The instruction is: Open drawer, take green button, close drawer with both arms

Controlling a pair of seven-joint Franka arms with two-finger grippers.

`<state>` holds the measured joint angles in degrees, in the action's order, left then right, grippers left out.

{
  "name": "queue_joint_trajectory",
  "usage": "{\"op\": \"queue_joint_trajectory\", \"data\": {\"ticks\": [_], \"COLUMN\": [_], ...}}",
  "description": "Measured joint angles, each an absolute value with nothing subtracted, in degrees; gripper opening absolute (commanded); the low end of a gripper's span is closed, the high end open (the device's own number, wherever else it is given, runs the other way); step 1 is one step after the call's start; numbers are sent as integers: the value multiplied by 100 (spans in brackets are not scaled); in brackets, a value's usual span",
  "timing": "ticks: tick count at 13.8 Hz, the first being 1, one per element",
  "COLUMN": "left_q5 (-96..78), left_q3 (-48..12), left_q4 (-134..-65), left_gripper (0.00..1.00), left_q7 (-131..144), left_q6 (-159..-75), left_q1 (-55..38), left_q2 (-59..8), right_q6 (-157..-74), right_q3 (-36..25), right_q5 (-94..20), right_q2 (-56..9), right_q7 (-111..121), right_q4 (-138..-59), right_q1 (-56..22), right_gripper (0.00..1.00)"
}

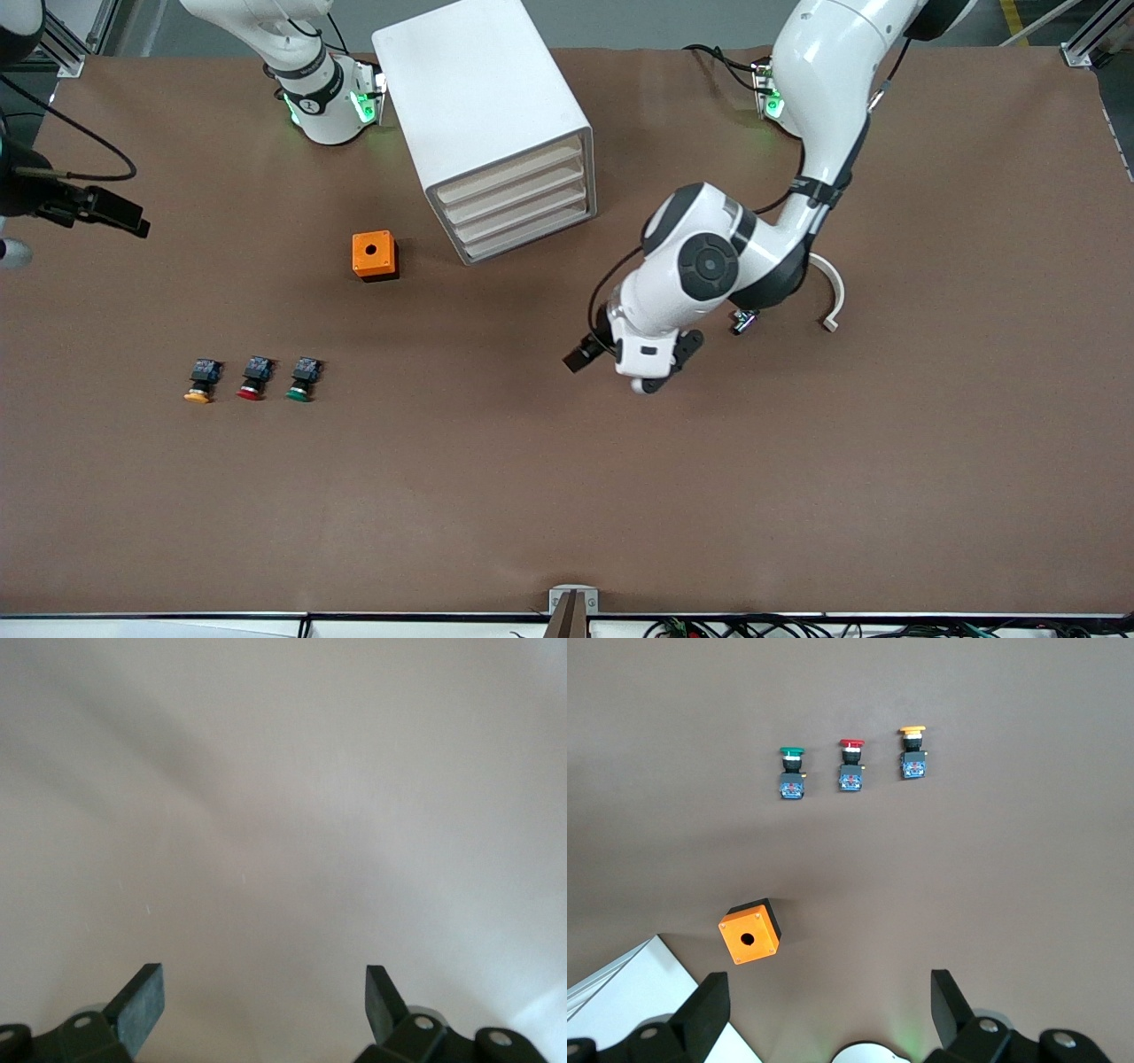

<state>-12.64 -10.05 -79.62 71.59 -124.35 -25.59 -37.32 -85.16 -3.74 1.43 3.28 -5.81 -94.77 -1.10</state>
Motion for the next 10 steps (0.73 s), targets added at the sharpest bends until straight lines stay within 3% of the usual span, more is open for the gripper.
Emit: {"op": "queue_joint_trajectory", "data": {"ticks": [10], "left_q5": [-1175], "left_q3": [-1050], "left_q4": [-7976], "left_gripper": [100], "left_q7": [6693], "left_q6": [-11826], "left_q1": [-1602], "left_q2": [-3536], "right_q6": [-8769], "right_q3": [-378], "right_q5": [162], "right_q2": [412], "right_q7": [-584], "right_q4": [-9331], "right_q1": [-62], "right_gripper": [100]}}
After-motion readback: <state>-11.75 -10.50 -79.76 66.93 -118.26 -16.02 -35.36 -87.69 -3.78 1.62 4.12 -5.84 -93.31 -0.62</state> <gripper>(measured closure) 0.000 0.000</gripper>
